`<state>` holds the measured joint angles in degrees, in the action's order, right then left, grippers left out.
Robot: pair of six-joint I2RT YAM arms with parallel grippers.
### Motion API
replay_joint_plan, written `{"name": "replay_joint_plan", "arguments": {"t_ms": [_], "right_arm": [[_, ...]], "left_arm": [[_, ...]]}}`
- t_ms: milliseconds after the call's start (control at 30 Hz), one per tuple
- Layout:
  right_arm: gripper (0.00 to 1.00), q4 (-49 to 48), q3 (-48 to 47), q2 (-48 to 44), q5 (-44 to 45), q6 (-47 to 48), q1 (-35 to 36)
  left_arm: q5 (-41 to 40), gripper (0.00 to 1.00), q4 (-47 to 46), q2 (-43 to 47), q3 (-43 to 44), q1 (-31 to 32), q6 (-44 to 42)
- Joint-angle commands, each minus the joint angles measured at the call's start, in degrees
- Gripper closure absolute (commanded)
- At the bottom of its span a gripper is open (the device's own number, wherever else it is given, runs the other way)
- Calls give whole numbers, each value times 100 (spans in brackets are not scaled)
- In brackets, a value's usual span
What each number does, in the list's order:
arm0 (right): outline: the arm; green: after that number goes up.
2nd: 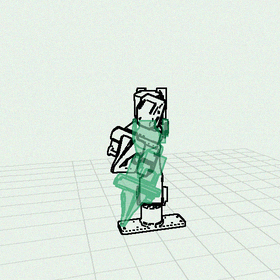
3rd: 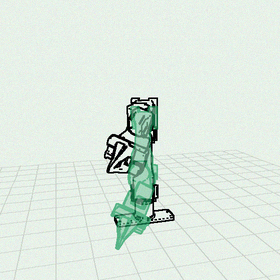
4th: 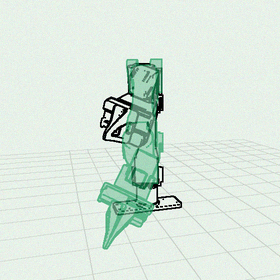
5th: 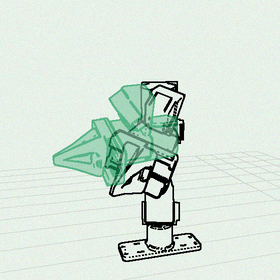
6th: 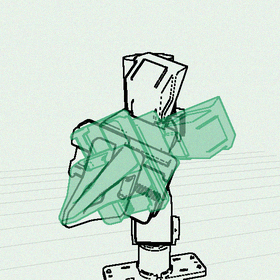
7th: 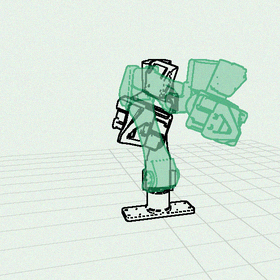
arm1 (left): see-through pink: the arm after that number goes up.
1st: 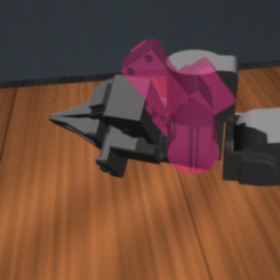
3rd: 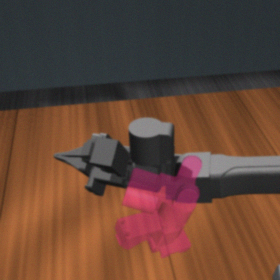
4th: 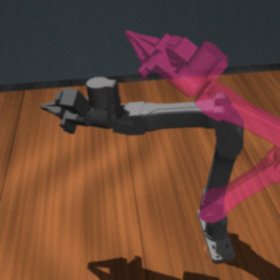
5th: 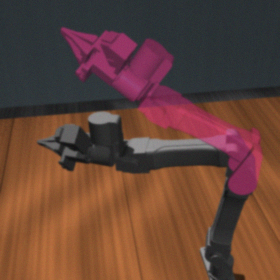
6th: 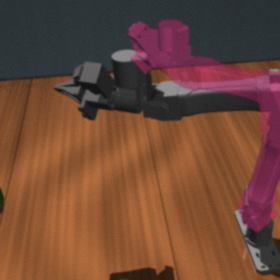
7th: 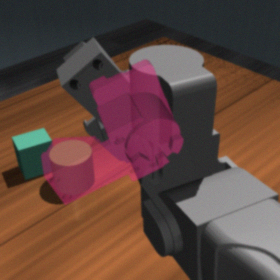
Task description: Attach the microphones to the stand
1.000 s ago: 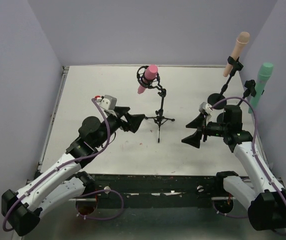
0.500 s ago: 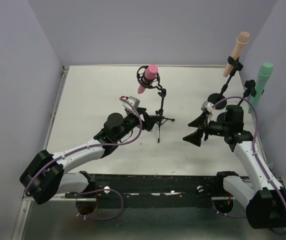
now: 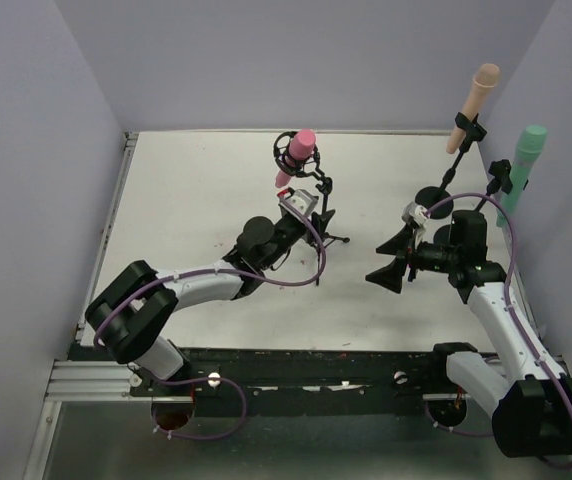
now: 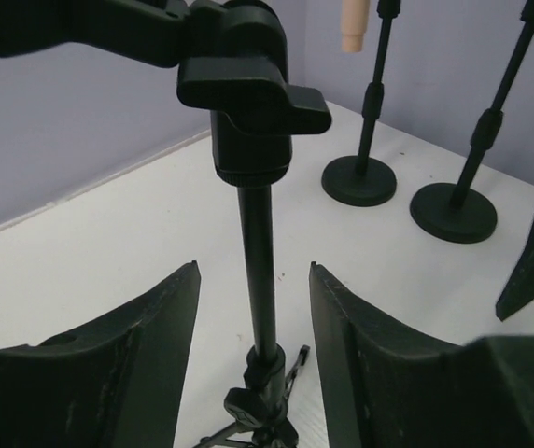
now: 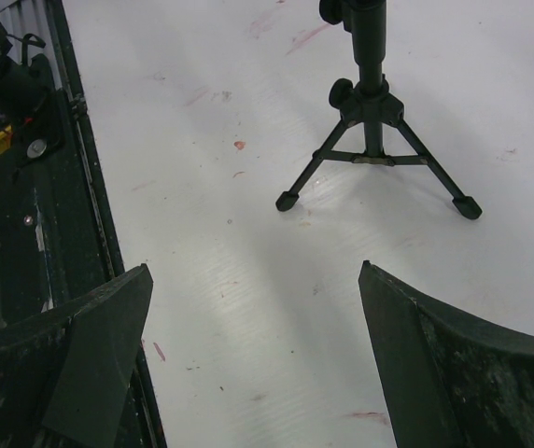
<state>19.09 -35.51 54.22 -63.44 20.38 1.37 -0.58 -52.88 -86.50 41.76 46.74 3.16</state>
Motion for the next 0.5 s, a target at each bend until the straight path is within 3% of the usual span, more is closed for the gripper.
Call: {"name": "replay_joint_plan", "arguments": {"t_ms": [0, 100, 467], "right_arm": [[0, -99, 53, -16, 51, -34, -40], [0, -90, 53, -8, 60, -25, -40], [0, -81, 44, 19, 60, -8, -31]], "left_arm": [[-408, 45, -565, -332, 245, 54, -526], [-443, 58, -592, -473, 350, 63, -580], [-179, 67, -662, -649, 465, 81, -606]]}}
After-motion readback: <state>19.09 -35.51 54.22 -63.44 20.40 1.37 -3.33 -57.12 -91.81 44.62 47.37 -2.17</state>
